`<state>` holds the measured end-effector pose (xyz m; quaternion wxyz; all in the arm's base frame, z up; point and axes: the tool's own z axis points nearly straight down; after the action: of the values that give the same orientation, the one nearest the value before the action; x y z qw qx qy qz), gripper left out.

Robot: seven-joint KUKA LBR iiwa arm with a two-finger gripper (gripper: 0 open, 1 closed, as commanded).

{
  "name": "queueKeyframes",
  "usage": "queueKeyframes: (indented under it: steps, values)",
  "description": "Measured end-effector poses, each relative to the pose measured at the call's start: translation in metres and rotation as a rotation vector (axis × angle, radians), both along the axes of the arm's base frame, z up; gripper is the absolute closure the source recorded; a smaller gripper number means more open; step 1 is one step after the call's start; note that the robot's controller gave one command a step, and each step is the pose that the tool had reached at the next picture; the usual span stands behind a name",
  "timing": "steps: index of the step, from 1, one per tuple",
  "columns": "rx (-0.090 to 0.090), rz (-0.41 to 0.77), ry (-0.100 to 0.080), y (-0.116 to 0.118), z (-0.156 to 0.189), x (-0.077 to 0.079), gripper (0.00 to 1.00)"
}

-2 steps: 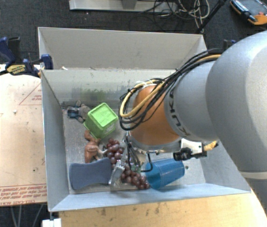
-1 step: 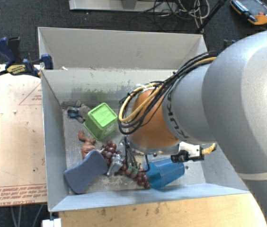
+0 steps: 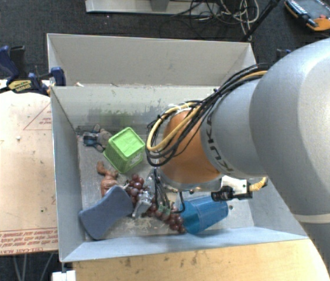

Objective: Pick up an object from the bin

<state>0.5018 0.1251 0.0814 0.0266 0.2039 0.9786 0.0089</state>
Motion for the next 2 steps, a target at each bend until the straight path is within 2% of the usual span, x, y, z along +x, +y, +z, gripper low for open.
queueKeyframes:
  steps: [1,2]
  values:
    - [-0.001,0.000,0.008,0.000,0.004,-0.001,1.00]
    - [-0.005,0.001,0.043,0.000,0.019,-0.004,1.00]
